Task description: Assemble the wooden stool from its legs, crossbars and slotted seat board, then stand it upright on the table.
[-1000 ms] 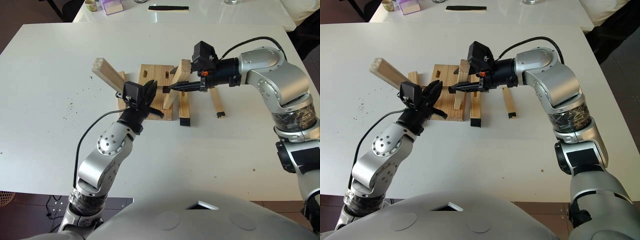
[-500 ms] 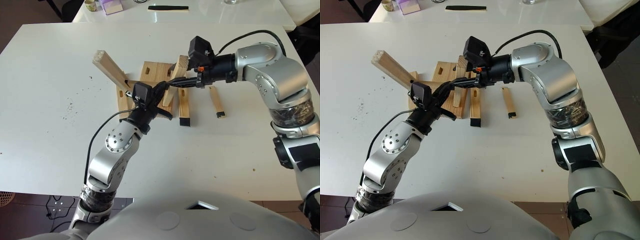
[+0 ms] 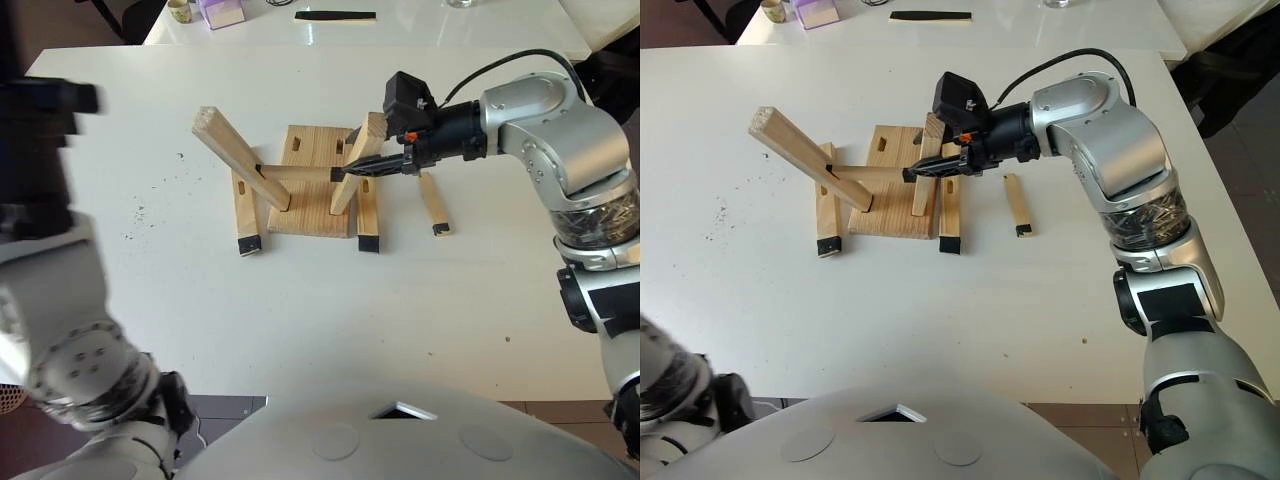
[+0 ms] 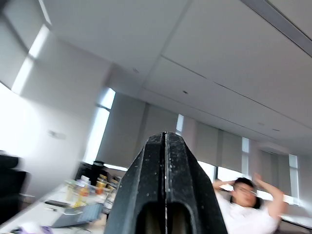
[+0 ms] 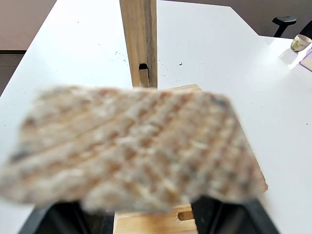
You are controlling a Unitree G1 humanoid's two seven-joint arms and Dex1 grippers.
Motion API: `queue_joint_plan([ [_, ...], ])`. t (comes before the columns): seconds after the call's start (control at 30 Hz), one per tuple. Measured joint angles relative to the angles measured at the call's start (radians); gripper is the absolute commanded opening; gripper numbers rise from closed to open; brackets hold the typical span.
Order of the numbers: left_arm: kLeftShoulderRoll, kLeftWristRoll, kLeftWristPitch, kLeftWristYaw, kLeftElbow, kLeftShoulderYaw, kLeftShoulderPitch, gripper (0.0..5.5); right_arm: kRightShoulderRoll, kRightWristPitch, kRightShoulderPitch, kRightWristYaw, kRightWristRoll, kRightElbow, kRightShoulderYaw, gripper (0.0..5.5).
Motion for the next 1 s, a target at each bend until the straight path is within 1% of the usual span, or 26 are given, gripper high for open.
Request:
queue_joint_plan([
  [0.03, 0.005, 0.004, 0.009, -0.002, 0.034, 0.034, 0.064, 0.00, -0.005, 0.003, 0.000, 0.008, 0.001, 0.000, -0.002, 2.04],
  [0.07, 0.004, 0.036, 0.034, -0.013, 0.073, 0.033, 0.151, 0.00, -0.008, 0.003, 0.000, 0.012, 0.002, 0.000, -0.002, 2.04],
  [0.1, -0.005, 0.076, 0.055, -0.027, 0.097, -0.006, 0.207, 0.00, -0.011, 0.005, -0.001, 0.015, 0.002, 0.000, -0.003, 2.04],
  [0.13, -0.017, 0.114, 0.070, -0.041, 0.115, -0.066, 0.239, 0.00, -0.011, 0.009, -0.003, 0.018, 0.003, 0.000, -0.004, 2.04],
  [0.17, -0.026, 0.162, 0.082, -0.063, 0.132, -0.151, 0.253, 0.00, -0.010, 0.013, -0.008, 0.024, 0.004, 0.000, -0.004, 2.04],
  [0.23, -0.061, 0.229, 0.094, -0.106, 0.163, -0.315, 0.246, 0.00, -0.008, 0.018, -0.018, 0.045, 0.010, 0.003, 0.001, 2.04],
  [0.27, -0.096, 0.272, 0.093, -0.115, 0.183, -0.398, 0.225, 0.00, -0.011, 0.019, -0.022, 0.057, 0.009, 0.008, 0.006, 2.04],
  [0.33, -0.131, 0.340, 0.081, -0.116, 0.207, -0.482, 0.196, 0.00, -0.031, 0.020, -0.022, 0.065, 0.003, 0.016, 0.004, 2.04],
  [0.47, -0.187, 0.419, 0.029, -0.116, 0.206, -0.574, 0.184, 0.00, -0.090, 0.021, -0.022, 0.103, -0.004, 0.032, -0.005, 2.04],
  [0.63, -0.156, 0.449, -0.010, -0.125, 0.182, -0.610, 0.234, 0.00, -0.092, 0.019, -0.022, 0.125, -0.020, 0.036, -0.005, 2.04],
  [0.77, -0.140, 0.449, -0.024, -0.126, 0.191, -0.609, 0.244, 0.00, -0.078, 0.025, -0.022, 0.115, -0.022, 0.033, -0.010, 2.04],
  [0.87, -0.140, 0.399, -0.045, -0.164, 0.196, -0.578, 0.297, 0.00, -0.055, 0.026, -0.017, 0.101, -0.022, 0.028, -0.019, 2.04],
  [0.9, -0.136, 0.368, -0.054, -0.196, 0.196, -0.564, 0.331, 0.00, -0.049, 0.025, -0.010, 0.098, -0.022, 0.020, -0.026, 2.40],
  [0.93, -0.131, 0.343, -0.058, -0.229, 0.196, -0.553, 0.362, 0.00, -0.041, 0.025, -0.001, 0.088, -0.017, 0.012, -0.036, 2.46],
  [1.0, -0.114, 0.298, -0.043, -0.311, 0.199, -0.541, 0.417, 0.00, -0.002, 0.011, 0.007, 0.065, 0.024, -0.017, -0.074, 2.79],
])
